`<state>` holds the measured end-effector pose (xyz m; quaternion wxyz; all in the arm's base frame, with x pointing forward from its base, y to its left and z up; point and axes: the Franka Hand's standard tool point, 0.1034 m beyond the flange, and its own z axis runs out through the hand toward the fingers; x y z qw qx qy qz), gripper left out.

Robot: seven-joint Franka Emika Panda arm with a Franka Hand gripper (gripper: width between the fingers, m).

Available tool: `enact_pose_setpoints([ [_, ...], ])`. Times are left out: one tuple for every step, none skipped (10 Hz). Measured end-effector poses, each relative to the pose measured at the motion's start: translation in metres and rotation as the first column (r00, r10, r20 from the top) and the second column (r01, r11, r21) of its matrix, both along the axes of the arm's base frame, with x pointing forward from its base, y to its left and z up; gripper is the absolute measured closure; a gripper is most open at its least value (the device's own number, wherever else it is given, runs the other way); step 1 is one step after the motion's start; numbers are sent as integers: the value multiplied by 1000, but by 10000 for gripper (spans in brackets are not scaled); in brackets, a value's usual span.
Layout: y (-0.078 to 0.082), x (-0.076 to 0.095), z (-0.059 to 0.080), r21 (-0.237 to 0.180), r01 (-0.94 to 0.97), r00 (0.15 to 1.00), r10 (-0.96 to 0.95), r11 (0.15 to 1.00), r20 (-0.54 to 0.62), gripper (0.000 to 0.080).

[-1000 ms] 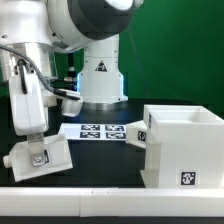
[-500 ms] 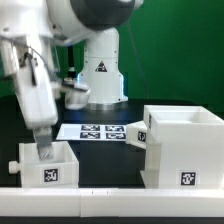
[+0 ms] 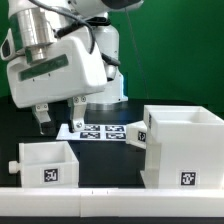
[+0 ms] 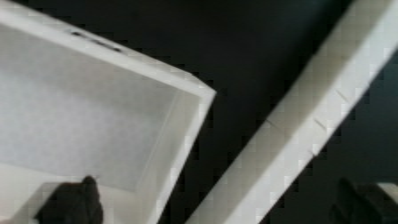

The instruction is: Assemble drawer

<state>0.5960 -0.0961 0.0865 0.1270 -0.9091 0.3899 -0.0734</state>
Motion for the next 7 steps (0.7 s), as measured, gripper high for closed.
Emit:
enact_pose_setpoints([
  [0,0,0,-14,-56,998,56,998,10,150],
  [0,0,0,-21,-85,996,85,996,14,150],
  [-1,-1,-1,-62,-228,973,230,972,25,150],
  [-4,-3,-2,-106,-388,919,392,916,25,150],
  [-5,-5,-2,-134,-499,862,506,856,22,150],
  [-4,-7,-3,-174,-607,786,618,775,13,150],
  [-5,-10,-5,-200,-656,741,671,728,10,150],
])
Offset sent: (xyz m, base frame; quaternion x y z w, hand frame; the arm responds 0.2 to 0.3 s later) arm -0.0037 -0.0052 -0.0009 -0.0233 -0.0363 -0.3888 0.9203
